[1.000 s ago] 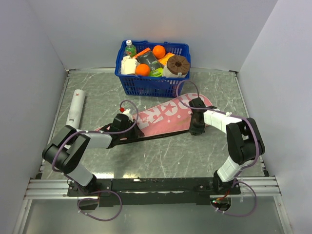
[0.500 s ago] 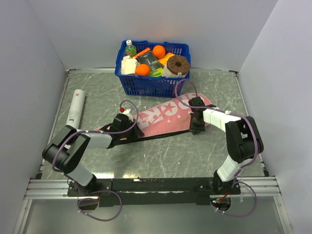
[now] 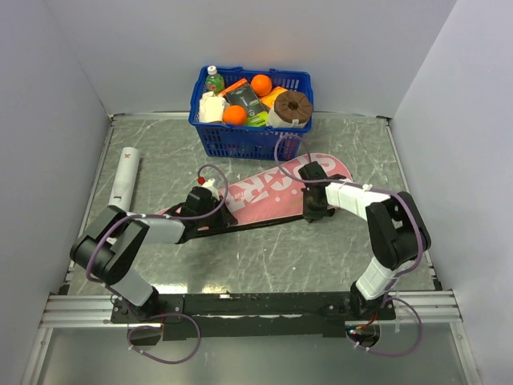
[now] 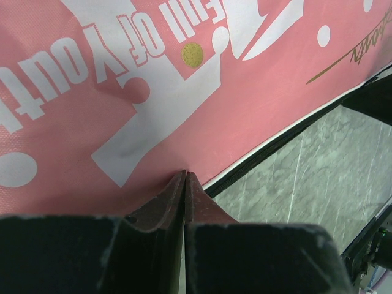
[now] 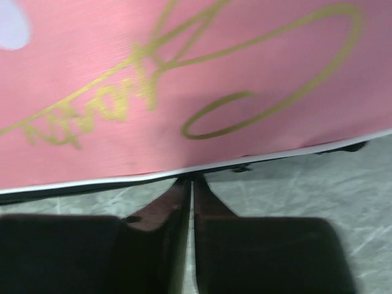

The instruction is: Pack up the badminton gear

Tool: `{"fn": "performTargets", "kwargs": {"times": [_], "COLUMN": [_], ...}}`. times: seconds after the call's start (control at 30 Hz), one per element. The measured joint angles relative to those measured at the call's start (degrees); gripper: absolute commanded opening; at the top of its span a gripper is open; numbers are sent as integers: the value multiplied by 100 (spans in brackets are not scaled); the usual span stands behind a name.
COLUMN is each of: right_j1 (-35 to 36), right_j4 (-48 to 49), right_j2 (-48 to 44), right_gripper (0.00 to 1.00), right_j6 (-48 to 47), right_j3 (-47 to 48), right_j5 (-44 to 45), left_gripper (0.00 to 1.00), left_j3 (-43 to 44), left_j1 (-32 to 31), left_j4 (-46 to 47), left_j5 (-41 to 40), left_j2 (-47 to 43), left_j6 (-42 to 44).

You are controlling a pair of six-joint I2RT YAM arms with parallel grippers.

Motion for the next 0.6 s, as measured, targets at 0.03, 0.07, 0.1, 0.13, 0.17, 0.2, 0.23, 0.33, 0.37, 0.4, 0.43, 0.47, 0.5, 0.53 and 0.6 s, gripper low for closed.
{"fn": "performTargets", "kwargs": {"times": [0.03, 0.07, 0.1, 0.13, 0.17, 0.2, 0.23, 0.33, 0.37, 0.4, 0.43, 0.47, 0.5, 0.53, 0.6], "right_j1": [26, 39, 50, 57, 57, 57, 57, 50, 39, 22, 0, -28, -66, -101, -149], "right_j4": [4, 9, -2, -26, -46, -111, -140, -229, -229, -225, -214, -203, -197, -197, -197], "right_j2": [-4, -11, -26, -48, -79, -155, -197, -481, -579, -667, -726, -752, -758, -758, -765], "right_gripper": [36, 39, 40, 41, 43, 43, 44, 47, 47, 47, 47, 47, 47, 47, 49], "right_j6": [13, 35, 44, 46, 44, 42, 46, 44, 37, 24, -4, -37, -83, -122, -203], "right_j3": [0, 0, -2, -11, -24, -42, -46, -96, -127, -157, -184, -203, -219, -225, -225], "right_j5": [-15, -39, -59, -74, -85, -85, -74, 33, 52, 68, 79, 76, 72, 68, 68], "left_gripper": [8, 8, 8, 8, 8, 9, 9, 9, 9, 10, 11, 11, 12, 12, 13], "left_j3": [0, 0, 0, 0, 0, 0, 0, 0, 0, 0, 0, 0, -2, -4, -31], "left_j1": [0, 0, 0, 0, 0, 0, 0, 0, 0, 0, 0, 0, 0, 0, 0], "left_j4": [0, 2, 2, 2, 2, 2, 2, 2, 4, 4, 7, 9, 20, 31, 83], "left_j5": [4, 11, 15, 22, 24, 24, 24, 26, 28, 28, 31, 35, 42, 52, 72], "left_j2": [0, 0, 0, 0, 0, 0, 0, 0, 0, 0, 0, 0, 0, 0, -2], "left_j6": [0, 0, 0, 0, 0, 0, 0, 2, 7, 15, 20, 35, 55, 83, 127]}}
